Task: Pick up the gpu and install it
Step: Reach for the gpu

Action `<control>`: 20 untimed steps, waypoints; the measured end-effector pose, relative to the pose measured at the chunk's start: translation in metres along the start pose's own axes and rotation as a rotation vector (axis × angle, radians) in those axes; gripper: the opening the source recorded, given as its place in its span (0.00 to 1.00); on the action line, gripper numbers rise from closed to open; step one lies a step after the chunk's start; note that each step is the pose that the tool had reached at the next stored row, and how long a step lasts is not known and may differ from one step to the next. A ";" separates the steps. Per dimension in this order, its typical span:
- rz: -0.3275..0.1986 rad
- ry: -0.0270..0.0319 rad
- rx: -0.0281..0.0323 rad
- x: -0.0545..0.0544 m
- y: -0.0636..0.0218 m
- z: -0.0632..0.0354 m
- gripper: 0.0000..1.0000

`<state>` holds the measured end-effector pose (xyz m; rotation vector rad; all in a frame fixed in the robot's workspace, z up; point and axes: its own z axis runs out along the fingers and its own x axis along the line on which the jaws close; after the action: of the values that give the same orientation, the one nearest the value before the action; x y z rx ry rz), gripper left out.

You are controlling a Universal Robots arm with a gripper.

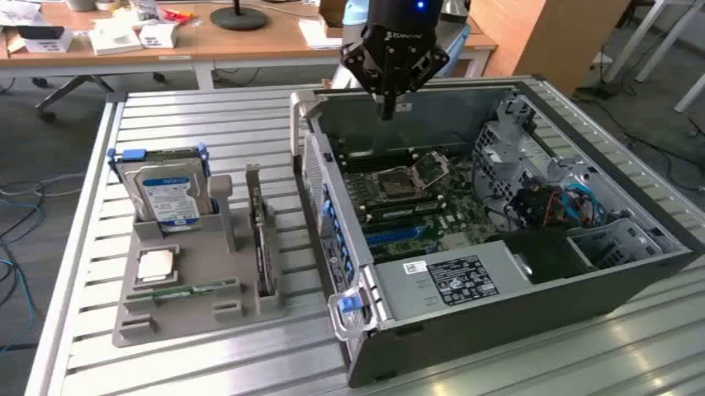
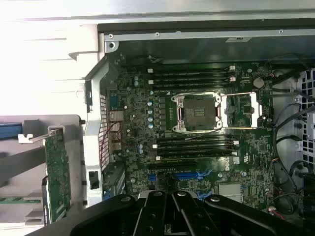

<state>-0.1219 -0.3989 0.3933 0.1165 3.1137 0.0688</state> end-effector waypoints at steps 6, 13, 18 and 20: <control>0.000 0.0000 0.0000 0.000 0.0000 0.0000 0.11; 0.000 -0.0002 -0.0002 0.001 -0.0001 0.0001 0.11; 0.000 0.0000 0.0000 0.009 -0.0006 -0.0002 0.11; 0.000 0.0000 0.0000 0.012 -0.0009 -0.0003 0.11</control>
<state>-0.1337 -0.3989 0.3932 0.1166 3.1137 0.0688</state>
